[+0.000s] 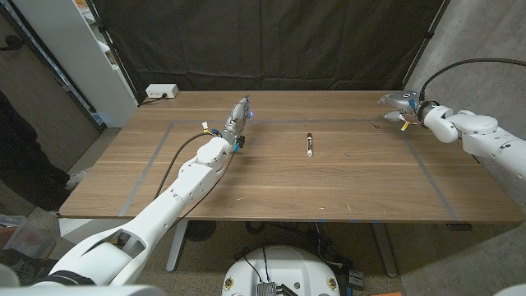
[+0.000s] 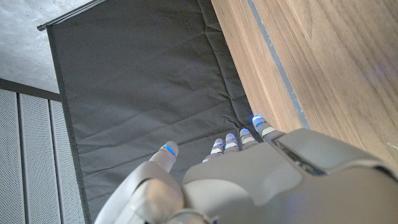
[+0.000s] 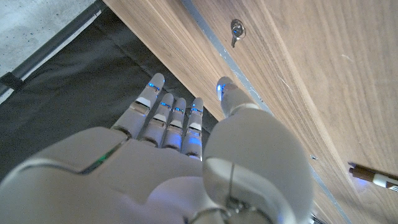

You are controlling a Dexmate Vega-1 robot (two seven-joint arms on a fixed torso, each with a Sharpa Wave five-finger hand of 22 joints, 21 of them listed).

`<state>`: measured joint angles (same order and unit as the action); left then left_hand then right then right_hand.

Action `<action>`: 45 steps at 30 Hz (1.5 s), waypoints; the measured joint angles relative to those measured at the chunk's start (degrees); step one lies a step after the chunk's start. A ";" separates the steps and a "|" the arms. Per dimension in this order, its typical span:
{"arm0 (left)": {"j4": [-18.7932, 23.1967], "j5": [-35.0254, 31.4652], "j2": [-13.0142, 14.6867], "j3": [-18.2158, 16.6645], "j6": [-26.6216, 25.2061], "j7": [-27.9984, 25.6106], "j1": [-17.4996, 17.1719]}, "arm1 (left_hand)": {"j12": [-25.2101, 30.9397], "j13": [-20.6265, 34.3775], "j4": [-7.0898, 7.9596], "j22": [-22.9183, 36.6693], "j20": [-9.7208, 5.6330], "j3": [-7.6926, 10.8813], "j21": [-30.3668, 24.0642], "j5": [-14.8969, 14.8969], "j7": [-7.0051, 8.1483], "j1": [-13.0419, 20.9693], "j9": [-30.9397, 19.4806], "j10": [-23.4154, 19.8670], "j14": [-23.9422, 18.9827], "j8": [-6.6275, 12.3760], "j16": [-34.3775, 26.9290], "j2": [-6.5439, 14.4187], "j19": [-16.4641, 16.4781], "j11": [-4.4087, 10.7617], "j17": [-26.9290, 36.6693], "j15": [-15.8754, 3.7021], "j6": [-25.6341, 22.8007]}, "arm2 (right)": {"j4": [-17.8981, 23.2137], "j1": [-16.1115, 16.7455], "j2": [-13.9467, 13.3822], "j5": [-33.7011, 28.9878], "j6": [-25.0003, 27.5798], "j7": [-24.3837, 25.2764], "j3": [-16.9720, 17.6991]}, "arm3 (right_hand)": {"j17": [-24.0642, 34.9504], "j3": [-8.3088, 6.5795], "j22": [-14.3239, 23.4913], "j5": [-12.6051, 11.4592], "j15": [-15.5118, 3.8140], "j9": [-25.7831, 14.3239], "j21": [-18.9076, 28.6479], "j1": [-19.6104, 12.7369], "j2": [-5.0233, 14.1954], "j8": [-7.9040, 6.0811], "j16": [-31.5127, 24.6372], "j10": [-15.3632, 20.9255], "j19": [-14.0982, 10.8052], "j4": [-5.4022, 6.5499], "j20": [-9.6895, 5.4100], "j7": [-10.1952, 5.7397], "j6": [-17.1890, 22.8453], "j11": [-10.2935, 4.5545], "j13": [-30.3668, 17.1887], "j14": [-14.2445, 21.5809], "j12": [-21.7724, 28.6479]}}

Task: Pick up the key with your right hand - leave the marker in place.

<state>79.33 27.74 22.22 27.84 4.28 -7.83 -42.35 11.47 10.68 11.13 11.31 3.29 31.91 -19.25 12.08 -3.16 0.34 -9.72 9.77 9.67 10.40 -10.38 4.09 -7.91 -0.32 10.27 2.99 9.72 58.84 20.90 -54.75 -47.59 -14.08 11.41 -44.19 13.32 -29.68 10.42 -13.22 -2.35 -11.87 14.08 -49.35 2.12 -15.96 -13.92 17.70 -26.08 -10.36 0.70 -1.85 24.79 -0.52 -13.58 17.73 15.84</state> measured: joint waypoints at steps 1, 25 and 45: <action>-0.10 0.05 -0.03 0.01 0.00 0.06 0.05 | 0.00 0.00 0.00 0.00 0.00 0.00 0.00 0.00 0.00 0.00 0.00 0.00 0.00 0.00 0.00 0.00 0.00 0.00 0.00 0.00 0.00 | -0.14 -0.07 0.07 -0.09 0.00 0.07 -0.18 | 0.06 -0.17 0.00 0.00 0.00 0.00 0.00 0.00 0.00 -0.25 0.00 0.00 -0.19 0.17 -0.19 -0.23 0.23 0.00 0.00 0.00 0.00; -1.31 0.37 -0.54 0.11 0.02 0.91 0.63 | 0.00 0.00 -0.04 0.00 0.30 -0.42 0.00 0.22 -0.01 0.00 0.00 0.00 0.00 0.00 0.00 0.00 -0.31 0.00 0.00 0.00 0.00 | -2.29 -1.59 1.34 -2.62 1.08 -0.18 -2.92 | 0.41 -0.31 0.00 -0.99 0.00 -0.28 0.00 -1.30 -0.54 -1.63 0.39 -0.31 -0.36 0.32 -0.37 -1.69 2.51 -1.14 -0.01 -0.01 -0.87; -0.92 0.34 -0.58 0.42 -0.67 0.93 0.98 | 0.00 0.00 -0.07 0.00 0.30 -0.89 0.00 0.21 -0.01 0.00 0.00 0.00 0.00 0.00 0.00 0.00 -0.31 0.00 -0.01 0.00 0.00 | -4.51 -2.23 2.27 -2.77 0.38 0.74 -4.45 | 1.21 0.26 0.00 -1.62 0.00 -0.80 0.00 -0.90 -1.68 -3.12 0.39 -0.11 -0.39 1.37 -0.40 -1.43 4.30 -1.34 0.27 -0.01 -0.87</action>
<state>78.42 28.07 21.64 28.25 3.61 -6.90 -41.37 11.47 10.68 11.07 11.31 3.59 31.02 -19.25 12.29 -3.17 0.34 -9.72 9.77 9.67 10.40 -10.38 4.09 -8.22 -0.32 10.26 2.99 9.72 54.33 18.67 -52.48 -50.37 -13.70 12.15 -48.63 14.53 -29.42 10.42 -14.84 -2.35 -12.67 14.08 -50.26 0.44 -19.08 -13.52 17.60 -26.47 -8.99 0.30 -3.28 29.08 -1.86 -13.30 17.72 14.97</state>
